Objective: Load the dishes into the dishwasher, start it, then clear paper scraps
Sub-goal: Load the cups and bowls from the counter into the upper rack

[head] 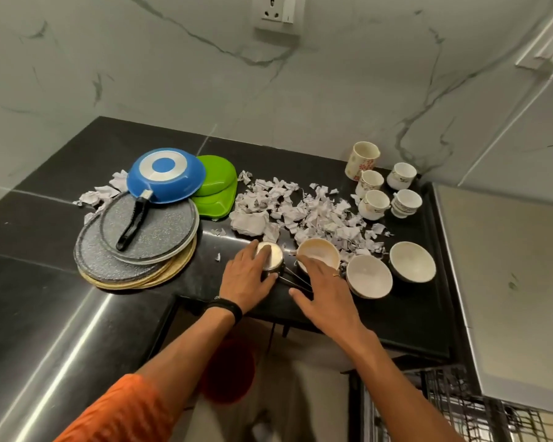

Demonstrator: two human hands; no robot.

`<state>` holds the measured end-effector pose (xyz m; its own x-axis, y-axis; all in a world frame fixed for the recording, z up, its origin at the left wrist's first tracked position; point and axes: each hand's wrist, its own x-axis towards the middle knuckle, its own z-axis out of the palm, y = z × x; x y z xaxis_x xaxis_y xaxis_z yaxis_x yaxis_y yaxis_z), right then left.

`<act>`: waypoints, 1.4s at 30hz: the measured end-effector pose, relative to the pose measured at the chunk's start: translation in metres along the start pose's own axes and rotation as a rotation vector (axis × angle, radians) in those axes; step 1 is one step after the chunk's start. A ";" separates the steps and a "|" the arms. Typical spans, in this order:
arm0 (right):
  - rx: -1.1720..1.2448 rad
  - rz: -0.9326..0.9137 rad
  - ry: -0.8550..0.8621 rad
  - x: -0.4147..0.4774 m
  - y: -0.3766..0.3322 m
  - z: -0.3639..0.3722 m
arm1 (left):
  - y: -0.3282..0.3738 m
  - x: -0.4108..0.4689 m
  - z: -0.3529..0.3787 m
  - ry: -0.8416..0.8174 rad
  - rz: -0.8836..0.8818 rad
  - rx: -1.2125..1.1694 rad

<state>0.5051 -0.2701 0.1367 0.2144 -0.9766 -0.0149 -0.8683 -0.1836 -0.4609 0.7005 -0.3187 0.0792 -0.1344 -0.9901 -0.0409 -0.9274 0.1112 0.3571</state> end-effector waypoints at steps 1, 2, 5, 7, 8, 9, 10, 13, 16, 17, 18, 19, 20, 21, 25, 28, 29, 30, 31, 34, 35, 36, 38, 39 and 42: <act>-0.003 0.007 0.000 -0.001 0.000 0.000 | 0.000 0.001 0.000 0.004 -0.004 -0.017; -0.005 0.010 0.000 -0.001 0.001 0.000 | -0.001 0.002 0.000 0.010 -0.006 -0.034; 0.001 0.022 0.008 -0.006 0.000 0.001 | -0.001 0.002 -0.001 0.033 0.007 -0.076; 0.001 0.032 0.008 -0.008 0.001 0.002 | 0.000 -0.001 -0.005 0.076 0.017 -0.101; -0.002 0.039 0.010 -0.010 0.003 0.001 | 0.001 -0.003 -0.008 0.104 0.024 -0.114; -0.004 0.049 0.013 -0.012 0.006 0.001 | 0.004 -0.005 -0.012 0.134 0.038 -0.118; -0.003 0.058 0.020 -0.013 0.009 0.000 | 0.007 -0.008 -0.016 0.164 0.060 -0.117; 0.002 0.076 0.051 -0.018 0.017 -0.005 | 0.021 -0.014 -0.029 0.246 0.147 -0.128; 0.000 0.105 0.083 -0.026 0.026 -0.014 | 0.044 -0.017 -0.037 0.269 0.236 -0.172; -0.007 0.118 0.092 -0.030 0.029 -0.018 | 0.053 -0.018 -0.038 0.264 0.257 -0.189; -0.013 0.135 0.109 -0.036 0.033 -0.022 | 0.065 -0.018 -0.038 0.255 0.283 -0.201; -0.017 0.156 0.134 -0.043 0.039 -0.026 | 0.076 -0.018 -0.037 0.244 0.310 -0.208; -0.014 0.181 0.166 -0.051 0.046 -0.030 | 0.088 -0.018 -0.034 0.225 0.336 -0.215; -0.008 0.213 0.194 -0.059 0.054 -0.034 | 0.101 -0.017 -0.032 0.204 0.360 -0.223; 0.047 0.339 0.299 -0.102 0.090 -0.053 | 0.155 -0.018 -0.013 0.110 0.487 -0.251; 0.080 0.459 0.341 -0.140 0.116 -0.069 | 0.203 -0.022 0.005 0.051 0.597 -0.284; 0.084 0.510 0.352 -0.155 0.126 -0.075 | 0.221 -0.025 0.012 0.032 0.639 -0.299; 0.085 0.557 0.357 -0.170 0.136 -0.081 | 0.240 -0.029 0.020 0.011 0.679 -0.314; 0.073 0.603 0.353 -0.184 0.145 -0.086 | 0.259 -0.033 0.028 -0.009 0.714 -0.324; 0.050 0.723 0.365 -0.228 0.174 -0.097 | 0.312 -0.047 0.053 -0.076 0.814 -0.329; 0.051 0.757 0.388 -0.245 0.185 -0.100 | 0.330 -0.053 0.062 -0.104 0.842 -0.329; 0.045 0.786 0.411 -0.261 0.196 -0.102 | 0.349 -0.059 0.071 -0.131 0.866 -0.328; 0.022 0.847 0.434 -0.289 0.215 -0.107 | 0.382 -0.069 0.089 -0.187 0.908 -0.327; 0.015 0.886 0.446 -0.305 0.225 -0.110 | 0.400 -0.075 0.099 -0.218 0.935 -0.322; 0.054 0.980 0.489 -0.348 0.257 -0.117 | 0.451 -0.091 0.130 -0.304 1.015 -0.296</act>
<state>0.1553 0.0097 0.1275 -0.7695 -0.6368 -0.0482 -0.5413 0.6904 -0.4799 0.2494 -0.1678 0.1226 -0.9051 -0.3831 0.1844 -0.2225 0.7963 0.5625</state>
